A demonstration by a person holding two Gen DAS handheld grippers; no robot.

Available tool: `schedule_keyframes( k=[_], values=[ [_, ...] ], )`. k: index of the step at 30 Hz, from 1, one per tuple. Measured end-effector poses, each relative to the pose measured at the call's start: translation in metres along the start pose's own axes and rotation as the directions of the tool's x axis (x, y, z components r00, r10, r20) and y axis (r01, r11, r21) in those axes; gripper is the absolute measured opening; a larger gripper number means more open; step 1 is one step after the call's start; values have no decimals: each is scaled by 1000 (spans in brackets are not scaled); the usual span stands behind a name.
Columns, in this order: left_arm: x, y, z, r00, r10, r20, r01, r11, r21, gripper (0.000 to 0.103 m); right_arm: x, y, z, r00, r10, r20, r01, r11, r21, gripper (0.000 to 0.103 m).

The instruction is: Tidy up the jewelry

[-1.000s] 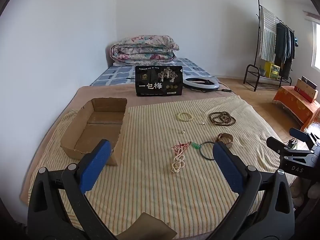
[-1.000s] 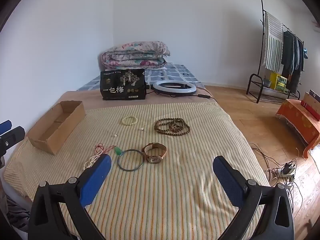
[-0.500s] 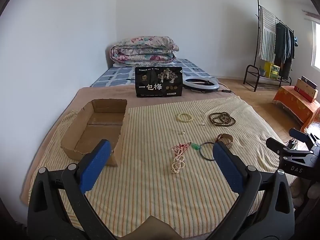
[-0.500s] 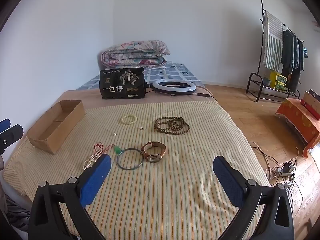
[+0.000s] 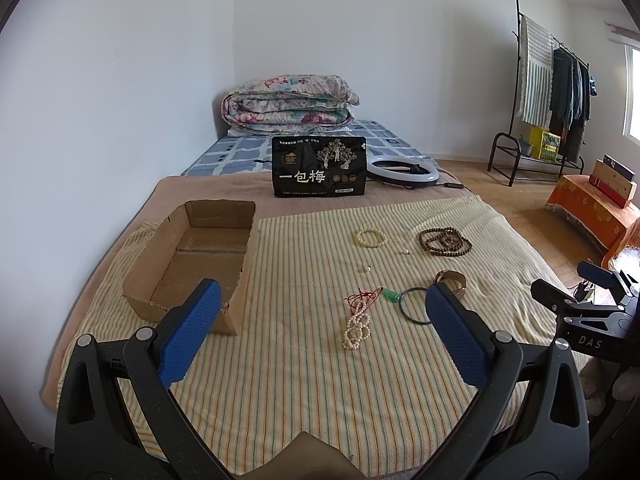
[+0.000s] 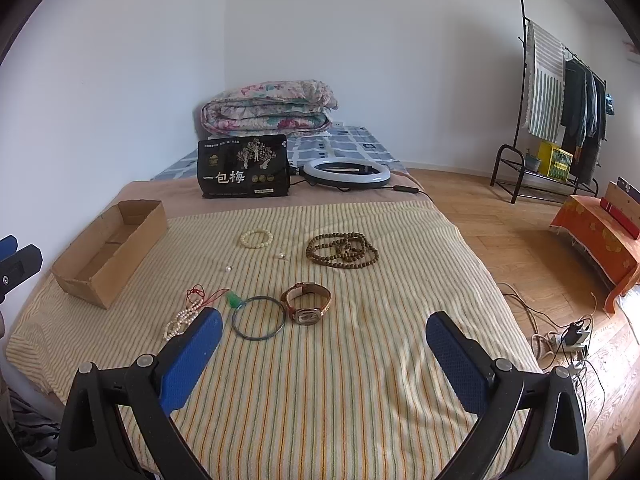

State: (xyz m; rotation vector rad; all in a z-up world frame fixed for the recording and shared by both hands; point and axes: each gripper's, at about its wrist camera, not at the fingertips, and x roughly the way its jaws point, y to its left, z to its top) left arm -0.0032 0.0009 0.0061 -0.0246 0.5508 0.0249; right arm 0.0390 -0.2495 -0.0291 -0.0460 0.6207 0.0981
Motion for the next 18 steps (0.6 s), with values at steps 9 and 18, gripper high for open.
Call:
schedule_keyframes(
  k=[9, 18],
  values=[
    [0, 1, 0, 1000, 1, 2, -1, 1000, -1, 103, 1, -1, -1, 1000, 2, -5, -2, 1000, 3, 103],
    [-2, 1, 3, 1000, 1, 6, -1, 1000, 0, 103, 2, -2, 0, 1000, 2, -3, -2, 1000, 16, 103]
  ],
)
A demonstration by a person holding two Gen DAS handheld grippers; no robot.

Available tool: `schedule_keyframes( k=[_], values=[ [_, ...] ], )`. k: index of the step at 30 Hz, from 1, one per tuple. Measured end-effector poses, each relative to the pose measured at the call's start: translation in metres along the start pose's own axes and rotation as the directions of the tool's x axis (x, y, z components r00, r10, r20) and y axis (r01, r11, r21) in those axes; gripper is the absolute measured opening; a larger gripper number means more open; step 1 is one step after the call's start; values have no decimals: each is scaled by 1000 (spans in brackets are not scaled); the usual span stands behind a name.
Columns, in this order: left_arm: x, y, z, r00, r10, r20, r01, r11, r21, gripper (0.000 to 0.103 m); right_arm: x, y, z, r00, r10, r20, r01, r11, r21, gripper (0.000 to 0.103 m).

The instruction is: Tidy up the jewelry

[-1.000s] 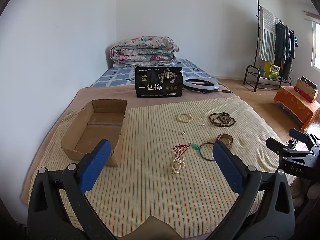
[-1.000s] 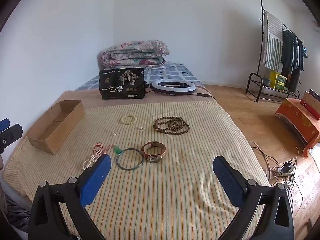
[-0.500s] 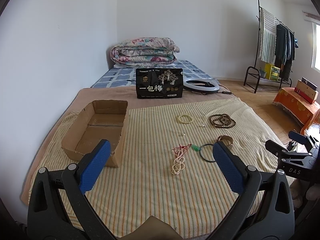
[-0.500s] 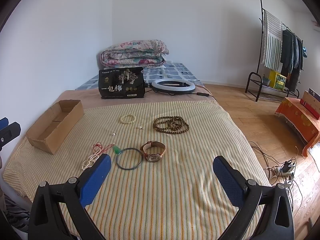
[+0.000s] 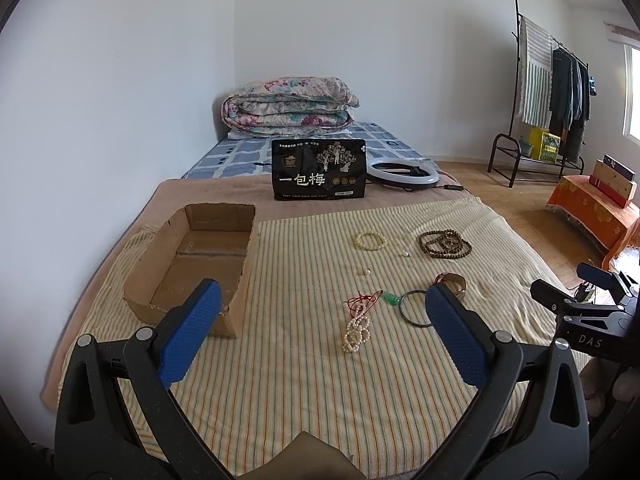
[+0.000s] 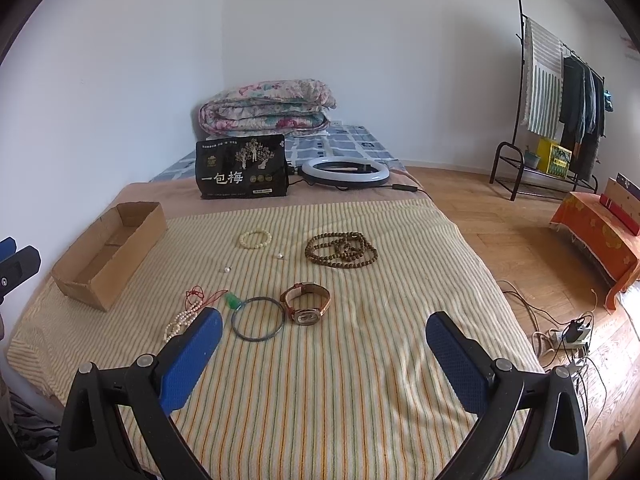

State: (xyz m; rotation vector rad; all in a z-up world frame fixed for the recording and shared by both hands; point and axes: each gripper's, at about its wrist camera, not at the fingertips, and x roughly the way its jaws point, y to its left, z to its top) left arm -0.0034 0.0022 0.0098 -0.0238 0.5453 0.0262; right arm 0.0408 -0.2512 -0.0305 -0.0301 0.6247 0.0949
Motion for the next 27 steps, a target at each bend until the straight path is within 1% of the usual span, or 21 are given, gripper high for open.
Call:
schedule_keyframes(
  k=[6, 27],
  values=[
    [-3, 0, 6, 1000, 4, 6, -4, 1000, 3, 103, 1, 0, 1, 1000, 4, -2, -4, 1000, 1, 103],
    [-2, -2, 7, 1000, 6, 6, -6, 1000, 2, 103, 2, 3, 0, 1000, 7, -11, -7, 1000, 0, 103]
  ],
)
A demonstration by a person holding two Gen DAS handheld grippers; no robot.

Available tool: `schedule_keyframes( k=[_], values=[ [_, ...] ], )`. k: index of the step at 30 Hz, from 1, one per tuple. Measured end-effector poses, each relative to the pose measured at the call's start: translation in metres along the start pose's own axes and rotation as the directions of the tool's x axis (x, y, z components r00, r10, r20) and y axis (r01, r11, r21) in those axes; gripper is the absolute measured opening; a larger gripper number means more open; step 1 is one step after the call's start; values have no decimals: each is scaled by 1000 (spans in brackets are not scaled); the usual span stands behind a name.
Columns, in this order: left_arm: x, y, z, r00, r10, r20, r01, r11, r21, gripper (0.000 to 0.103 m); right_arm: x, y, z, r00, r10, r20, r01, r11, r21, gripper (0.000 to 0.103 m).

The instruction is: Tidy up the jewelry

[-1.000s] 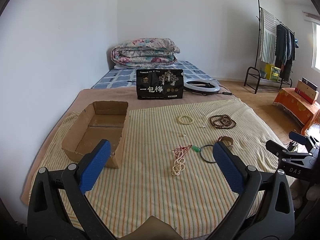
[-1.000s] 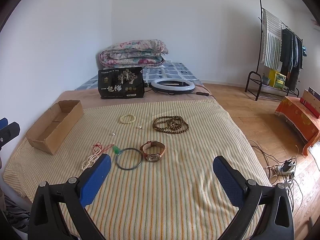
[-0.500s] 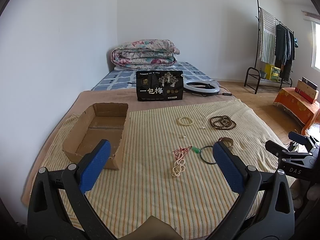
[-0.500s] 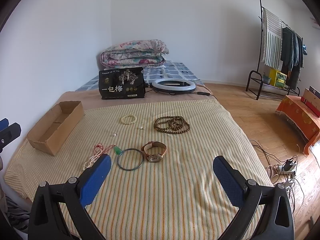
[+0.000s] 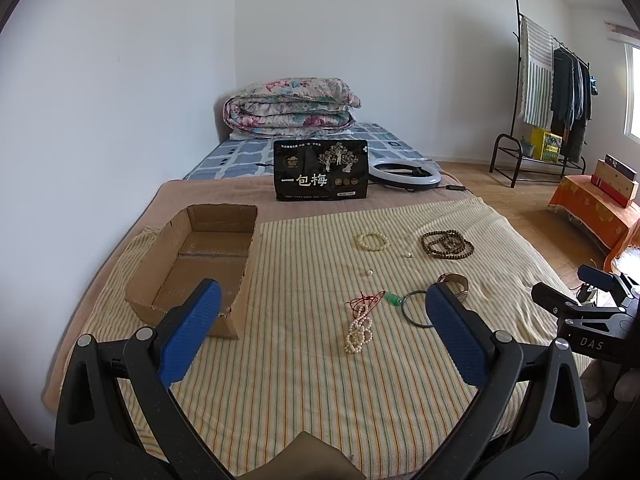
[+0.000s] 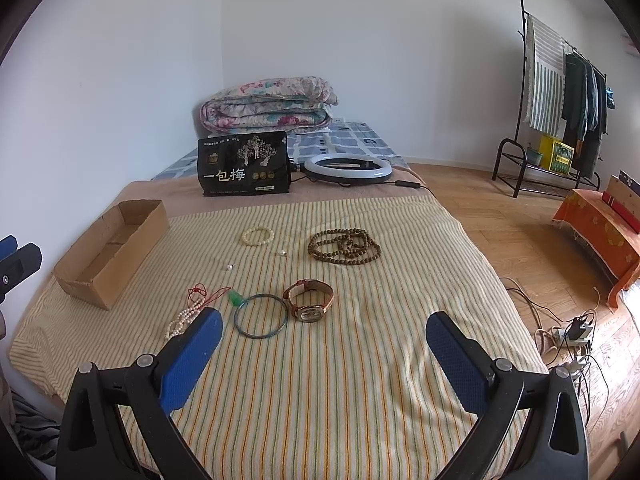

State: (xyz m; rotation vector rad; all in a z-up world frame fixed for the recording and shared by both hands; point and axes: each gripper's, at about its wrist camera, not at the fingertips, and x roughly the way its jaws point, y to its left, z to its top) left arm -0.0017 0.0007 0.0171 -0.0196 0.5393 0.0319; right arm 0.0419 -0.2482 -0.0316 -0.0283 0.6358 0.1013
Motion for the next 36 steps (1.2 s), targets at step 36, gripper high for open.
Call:
schedule_keyframes(
  k=[36],
  values=[
    [88, 45, -19, 964, -86, -253, 50, 988, -148, 95, 49, -16, -1, 991, -15, -130, 14, 1000, -10, 96]
  ],
)
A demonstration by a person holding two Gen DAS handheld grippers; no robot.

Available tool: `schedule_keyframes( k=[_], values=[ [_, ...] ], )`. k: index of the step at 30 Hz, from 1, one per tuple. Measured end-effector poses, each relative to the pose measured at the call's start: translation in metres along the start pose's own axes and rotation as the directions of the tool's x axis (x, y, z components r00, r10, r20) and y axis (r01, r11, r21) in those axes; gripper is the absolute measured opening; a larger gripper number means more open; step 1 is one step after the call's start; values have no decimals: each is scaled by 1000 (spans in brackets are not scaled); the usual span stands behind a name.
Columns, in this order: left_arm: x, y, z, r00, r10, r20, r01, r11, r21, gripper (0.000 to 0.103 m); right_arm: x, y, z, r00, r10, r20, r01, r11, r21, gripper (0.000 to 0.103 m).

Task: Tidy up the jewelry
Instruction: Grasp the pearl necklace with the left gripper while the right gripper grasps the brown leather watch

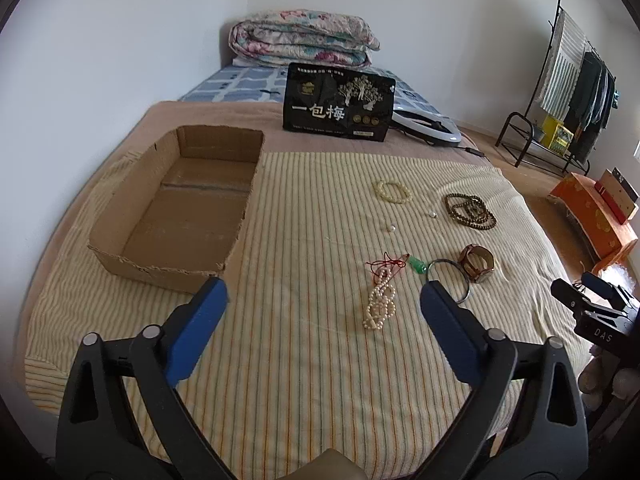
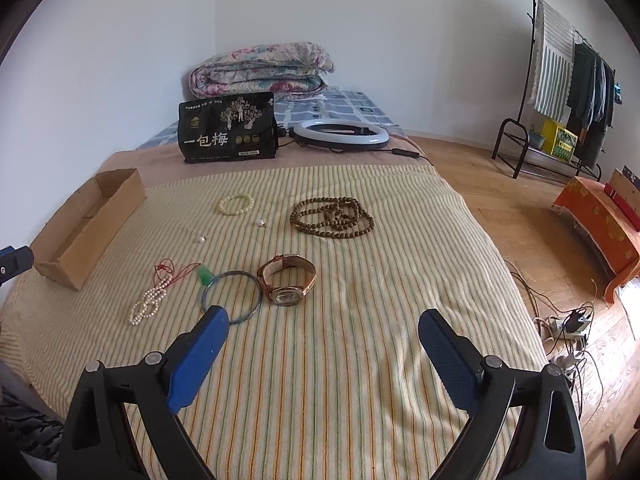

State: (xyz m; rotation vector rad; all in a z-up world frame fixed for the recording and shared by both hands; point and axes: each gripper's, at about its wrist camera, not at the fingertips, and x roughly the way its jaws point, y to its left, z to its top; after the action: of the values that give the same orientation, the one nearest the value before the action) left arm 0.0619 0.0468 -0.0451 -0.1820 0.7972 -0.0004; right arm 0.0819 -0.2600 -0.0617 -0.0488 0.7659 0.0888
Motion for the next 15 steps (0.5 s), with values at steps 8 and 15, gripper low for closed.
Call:
schedule_keyframes(
  k=[8, 15],
  values=[
    [34, -13, 1, 986, -89, -144, 91, 996, 7, 72, 28, -3, 34, 996, 48, -75, -52, 997, -51, 91],
    [67, -34, -6, 965, -117, -233, 127, 991, 31, 64, 75, -13, 47, 977, 97, -191, -106, 994, -35, 81]
  ],
)
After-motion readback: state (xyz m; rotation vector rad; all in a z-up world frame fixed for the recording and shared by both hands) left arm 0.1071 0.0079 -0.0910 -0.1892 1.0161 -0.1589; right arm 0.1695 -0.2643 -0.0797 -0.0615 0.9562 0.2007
